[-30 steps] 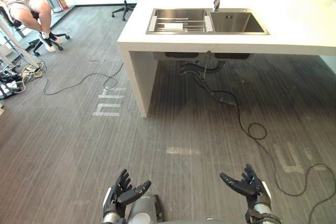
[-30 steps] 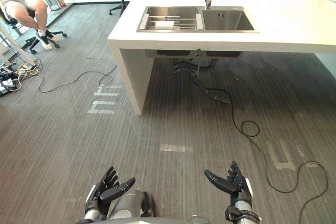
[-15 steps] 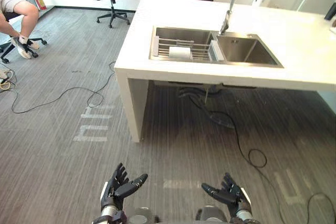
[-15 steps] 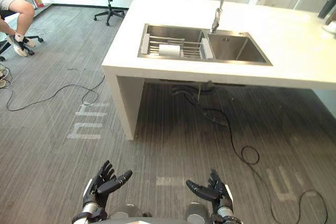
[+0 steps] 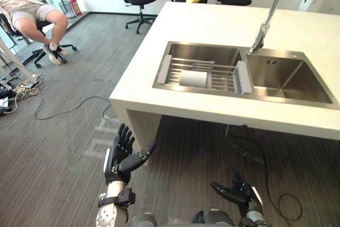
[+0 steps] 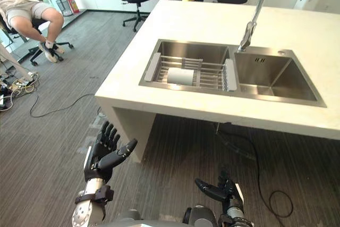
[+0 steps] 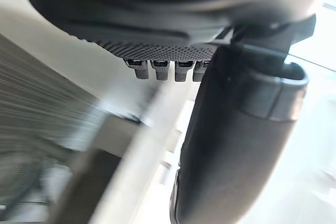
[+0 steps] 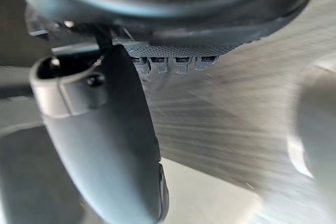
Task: Walk over to the sink, pick up the cup, carry it to the dishwasher, place the cup inside the dishwasher, then close the dishwasher door
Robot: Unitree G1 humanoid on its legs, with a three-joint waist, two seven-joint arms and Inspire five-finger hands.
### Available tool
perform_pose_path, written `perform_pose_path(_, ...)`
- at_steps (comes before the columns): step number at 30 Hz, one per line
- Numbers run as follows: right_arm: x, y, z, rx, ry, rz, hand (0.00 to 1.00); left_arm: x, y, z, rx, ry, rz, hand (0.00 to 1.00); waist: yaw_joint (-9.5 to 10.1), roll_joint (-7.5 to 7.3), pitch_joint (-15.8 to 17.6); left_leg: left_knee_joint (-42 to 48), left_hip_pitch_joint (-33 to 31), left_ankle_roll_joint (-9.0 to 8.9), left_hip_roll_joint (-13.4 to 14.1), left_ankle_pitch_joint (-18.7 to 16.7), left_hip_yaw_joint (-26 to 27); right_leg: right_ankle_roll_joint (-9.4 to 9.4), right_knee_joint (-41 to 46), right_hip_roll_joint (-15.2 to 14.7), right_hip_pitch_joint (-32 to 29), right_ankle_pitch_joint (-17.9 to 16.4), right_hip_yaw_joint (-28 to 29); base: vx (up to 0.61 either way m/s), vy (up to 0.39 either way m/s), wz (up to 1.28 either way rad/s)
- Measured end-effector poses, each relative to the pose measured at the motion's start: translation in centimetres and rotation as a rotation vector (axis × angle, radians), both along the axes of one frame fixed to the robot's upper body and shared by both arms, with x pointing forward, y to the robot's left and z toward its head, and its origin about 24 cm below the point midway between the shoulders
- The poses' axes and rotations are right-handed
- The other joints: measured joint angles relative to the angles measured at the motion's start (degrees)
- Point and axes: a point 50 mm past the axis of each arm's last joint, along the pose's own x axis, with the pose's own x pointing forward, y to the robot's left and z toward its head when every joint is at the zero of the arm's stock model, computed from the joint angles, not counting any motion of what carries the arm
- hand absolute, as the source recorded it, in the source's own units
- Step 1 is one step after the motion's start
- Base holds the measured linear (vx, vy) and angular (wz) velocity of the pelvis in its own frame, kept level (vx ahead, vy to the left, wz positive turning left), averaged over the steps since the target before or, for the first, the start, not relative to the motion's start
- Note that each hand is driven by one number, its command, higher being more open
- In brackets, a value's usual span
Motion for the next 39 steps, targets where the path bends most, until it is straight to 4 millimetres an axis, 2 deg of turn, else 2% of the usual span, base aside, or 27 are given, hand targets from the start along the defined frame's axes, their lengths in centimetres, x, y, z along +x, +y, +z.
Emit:
perform_pose_path(3,-0.5,-0.6,0.0,-0.016,0.020,-0.004,1.00,0.3,0.5,3.4,0.012,-0.189,0.050,1.00,0.29,0.38,-0.18,-10.39,-2.82,1.00,-1.28,-1.17,0.43,1.22,-1.35,-0.20,2.35,-1.12,0.66,0.27,0.065,-0.07)
perform_pose_path(4,-1.0,-0.7,-0.1,-0.019,0.041,-0.011,1.00,0.2,0.7,5.2,0.010,-0.288,0.064,1.00,0.93,0.23,-0.11,-15.77,-3.49,1.93,-2.50,-1.83,1.39,2.11,-1.58,-0.95,3.40,-1.77,1.36,0.38,0.204,-0.12)
perform_pose_path(5,-1.4,-0.8,-0.2,-0.025,0.055,-0.020,1.00,0.0,0.7,6.7,0.002,-0.375,0.073,1.00,1.40,0.20,-0.17,-21.51,-4.45,1.89,-4.67,-1.70,1.64,3.55,-1.49,-2.22,4.33,-2.60,2.02,0.33,0.210,-0.15)
perform_pose_path(6,-1.5,-0.9,-0.2,-0.029,0.061,-0.024,1.00,-0.1,0.7,7.3,0.005,-0.412,0.077,1.00,1.57,0.34,-0.31,-25.13,-4.73,1.72,-5.85,-1.10,1.47,4.43,-1.22,-2.82,4.57,-3.11,2.60,0.33,0.236,-0.38)
perform_pose_path(7,-1.7,-1.1,-0.3,-0.036,0.072,-0.030,1.00,-0.3,0.6,8.3,0.007,-0.475,0.084,1.00,2.71,1.15,-0.91,-29.64,-3.77,3.21,-7.39,3.67,1.75,6.31,0.26,-3.31,4.38,-4.43,4.92,0.34,0.205,-0.43)
perform_pose_path(8,-1.7,-0.3,-0.7,-0.015,0.089,-0.022,1.00,-0.5,0.7,8.9,0.006,-0.505,0.099,1.00,2.69,0.12,-2.22,-30.54,-2.69,4.11,-8.87,3.08,3.27,7.13,-0.52,-3.63,4.67,-4.56,9.57,0.34,0.190,-0.28)
perform_pose_path(9,-1.6,0.1,-0.7,-0.007,0.088,-0.012,1.00,-0.4,0.6,9.5,0.002,-0.530,0.097,1.00,2.22,0.02,-2.82,-30.41,-2.73,4.89,-9.51,2.58,3.29,7.62,-2.35,-3.58,5.04,-4.06,12.07,0.27,0.136,-0.01)
perform_pose_path(12,-0.5,1.7,-0.9,0.034,0.067,-0.008,1.00,-0.5,-0.1,11.0,-0.016,-0.603,0.059,1.00,3.52,-1.10,-3.11,-30.66,-1.54,5.85,-9.80,0.99,5.93,9.72,-5.46,-4.10,6.25,-2.18,14.52,0.30,0.150,-0.30)
perform_pose_path(13,-0.4,1.9,-0.9,0.042,0.063,-0.009,1.00,-0.5,-0.4,11.2,-0.021,-0.610,0.032,1.00,3.96,-1.17,-3.07,-31.89,0.02,5.53,-9.82,0.32,6.59,10.04,-4.37,-4.26,6.33,-1.55,14.45,0.21,0.064,-0.42)
perform_pose_path(14,-0.3,2.2,-0.9,0.050,0.061,-0.010,1.00,-0.5,-0.9,11.4,-0.020,-0.617,-0.009,1.00,4.39,-1.51,-2.87,-33.56,2.22,5.16,-10.03,-0.19,7.66,10.33,-0.78,-4.78,5.40,-1.27,14.39,0.22,0.053,-0.45)
perform_pose_path(16,-0.5,2.6,-1.0,0.063,0.065,-0.014,1.00,-0.4,-1.7,11.7,-0.010,-0.618,-0.092,1.00,4.50,-2.56,-2.88,-35.74,6.15,4.91,-10.75,-0.99,9.07,12.10,10.56,-6.69,1.16,0.35,13.83,0.16,0.015,-0.37)
perform_pose_path(17,-0.8,2.7,-1.1,0.067,0.072,-0.016,1.00,-0.4,-2.5,11.7,-0.013,-0.608,-0.146,1.00,3.95,-2.93,-3.16,-36.53,8.33,5.00,-10.91,-1.77,9.23,12.29,17.66,-8.21,-1.35,3.14,13.39,0.17,-0.030,-0.12)
perform_pose_path(18,-1.6,2.8,-1.4,0.072,0.095,-0.018,1.00,-0.2,-3.3,11.6,-0.004,-0.591,-0.199,1.00,3.46,-2.71,-3.42,-37.69,10.27,5.40,-10.73,-2.44,9.17,11.80,22.37,-9.01,-3.12,2.89,12.49,0.17,-0.041,-0.05)
perform_pose_path(20,-2.2,2.9,-1.6,0.073,0.117,-0.011,1.00,0.0,-4.3,11.6,-0.009,-0.584,-0.247,1.00,2.41,-2.87,-3.64,-38.69,12.40,4.46,-9.57,-2.98,8.88,10.45,23.49,-9.15,-5.59,1.33,11.11,0.17,-0.078,0.01)
perform_pose_path(22,-2.4,3.0,-1.7,0.076,0.127,-0.010,1.00,0.5,-5.0,11.7,-0.011,-0.583,-0.278,1.00,1.90,-2.83,-3.69,-38.77,13.56,3.02,-7.69,-3.63,8.77,10.34,21.37,-9.06,-8.47,0.72,9.46,0.19,-0.123,-0.01)
perform_pose_path(23,-2.4,3.0,-1.7,0.079,0.123,-0.003,1.00,1.1,-5.2,11.6,0.014,-0.572,-0.283,1.00,1.50,-3.23,-3.92,-38.73,14.15,1.30,-6.79,-3.39,8.61,10.41,17.40,-8.75,-9.53,1.06,8.74,0.29,-0.236,0.07)
perform_pose_path(24,-2.4,3.2,-1.7,0.088,0.122,0.005,1.00,1.6,-5.3,11.4,0.044,-0.552,-0.286,1.00,1.20,-4.62,-4.61,-38.10,14.30,0.18,-6.81,-3.88,8.19,8.76,10.10,-8.43,-9.51,6.50,8.25,0.31,-0.262,0.11)
perform_pose_path(25,-2.5,3.1,-1.8,0.087,0.126,0.006,1.00,1.9,-5.4,11.1,0.062,-0.535,-0.285,1.00,1.03,-5.24,-5.04,-37.48,14.36,-0.63,-6.79,-4.37,7.68,9.16,8.52,-8.15,-8.86,5.26,7.87,0.27,-0.227,0.01)
perform_pose_path(27,-2.7,2.2,-1.6,0.062,0.132,0.011,1.00,2.5,-6.0,9.6,0.083,-0.436,-0.285,1.00,1.06,-2.30,-6.39,-38.30,14.42,-1.73,-4.06,-3.87,6.14,8.70,4.15,-5.39,-6.22,4.91,5.12,0.20,-0.148,-0.10)
perform_pose_path(29,-2.7,1.7,-1.5,0.047,0.135,0.012,1.00,2.6,-6.6,8.9,0.110,-0.389,-0.310,1.00,0.86,-0.92,-7.09,-41.08,15.48,-2.07,-3.68,-2.21,5.75,8.40,1.04,-4.08,-4.63,4.73,4.55,0.21,-0.132,-0.02)
perform_pose_path(31,-2.9,1.4,-1.6,0.045,0.142,-0.004,1.00,2.5,-7.3,8.8,0.193,-0.374,-0.337,1.00,0.90,-1.14,-7.03,-43.60,16.50,-1.88,-4.62,1.03,5.71,8.39,-2.62,-4.21,-2.32,4.73,4.02,0.12,-0.080,0.12)
perform_pose_path(35,-3.3,1.5,-1.8,0.052,0.166,-0.012,1.00,2.7,-7.7,8.6,0.303,-0.356,-0.356,1.00,0.95,-1.45,-7.34,-46.35,17.31,-1.78,-5.37,3.68,5.72,7.73,-6.36,-4.13,-0.46,5.18,3.48,0.03,-0.035,0.10)
perform_pose_path(39,-3.4,1.5,-2.0,0.055,0.184,-0.007,1.00,3.1,-7.8,8.3,0.398,-0.329,-0.367,1.00,0.96,-1.25,-7.98,-49.11,17.40,-1.90,-5.94,6.00,5.81,7.46,-9.87,-3.68,-0.01,7.34,3.46,-0.04,0.001,-0.01)
